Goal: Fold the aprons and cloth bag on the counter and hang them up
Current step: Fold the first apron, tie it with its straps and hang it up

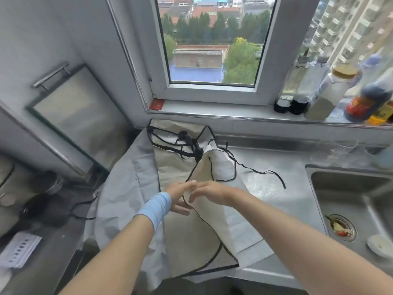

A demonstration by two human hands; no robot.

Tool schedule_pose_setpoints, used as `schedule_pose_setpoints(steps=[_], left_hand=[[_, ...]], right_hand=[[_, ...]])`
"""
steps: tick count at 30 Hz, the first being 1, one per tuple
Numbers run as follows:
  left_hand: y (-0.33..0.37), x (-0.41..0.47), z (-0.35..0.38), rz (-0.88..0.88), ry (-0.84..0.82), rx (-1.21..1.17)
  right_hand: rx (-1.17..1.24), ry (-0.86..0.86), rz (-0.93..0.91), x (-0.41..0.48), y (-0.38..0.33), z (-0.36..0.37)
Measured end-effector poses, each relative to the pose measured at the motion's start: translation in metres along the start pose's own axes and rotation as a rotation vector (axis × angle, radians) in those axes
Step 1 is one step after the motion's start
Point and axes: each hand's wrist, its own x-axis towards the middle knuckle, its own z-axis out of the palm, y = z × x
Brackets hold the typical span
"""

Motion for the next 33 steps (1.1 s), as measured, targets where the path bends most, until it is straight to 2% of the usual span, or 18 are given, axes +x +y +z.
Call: schedule_pose_setpoints(steps=[2,5,6,7,9,11,12,14,17,19,21,24,27,29,31,33], left_hand=[[-0.017,0.005,-0.022,0.008,0.075,0.121],[-0.044,0.013,-0.044,-0.03,0.185,0.259],[-0.053,0.016,-0.048,-0.03,0.221,0.314],[-0.06,0.018,-0.051,-0.024,0.244,0.43],[-0.074,0.022,-0.056,-0.016,0.253,0.704],[-0.078,0.027,-0.06,0.01,0.279,0.819],[-0.075,0.032,-0.064,0.044,0.313,0.83],[-0.061,0.038,-0.068,0.151,0.362,0.82],[-0.032,0.051,-0.066,0.289,0.333,0.749],[-0.017,0.059,-0.059,0.368,0.323,0.705],[-0.005,0.071,-0.052,0.426,0.309,0.668],[0.007,0.088,-0.04,0.459,0.246,0.644],[0.019,0.097,-0.032,0.378,0.151,0.728],[0.026,0.1,-0.031,0.217,0.019,0.774],[0.032,0.104,-0.031,0.015,-0.124,0.754],[0.036,0.105,-0.036,-0.05,-0.189,0.64]], right_hand=[[-0.135,0.082,0.016,0.018,0.001,0.022],[-0.415,0.322,0.025,0.034,0.005,0.046],[-0.452,0.344,0.041,0.038,0.006,0.053],[-0.489,0.326,0.062,0.041,0.01,0.059],[-0.576,0.187,0.12,0.045,0.016,0.073],[-0.615,0.035,0.178,0.049,0.024,0.081],[-0.62,0.003,0.196,0.052,0.026,0.082],[-0.627,0.077,0.197,0.058,0.027,0.072],[-0.586,0.379,0.191,0.072,0.022,0.038],[-0.547,0.514,0.175,0.08,0.022,0.015],[-0.595,0.521,0.187,0.094,0.03,-0.004],[-0.703,0.389,0.222,0.115,0.049,-0.016],[-0.834,0.335,0.226,0.128,0.065,-0.012],[-0.865,0.288,0.228,0.133,0.064,-0.012],[-0.628,0.227,0.188,0.135,0.051,-0.017],[-0.239,0.239,0.117,0.133,0.023,-0.027]])
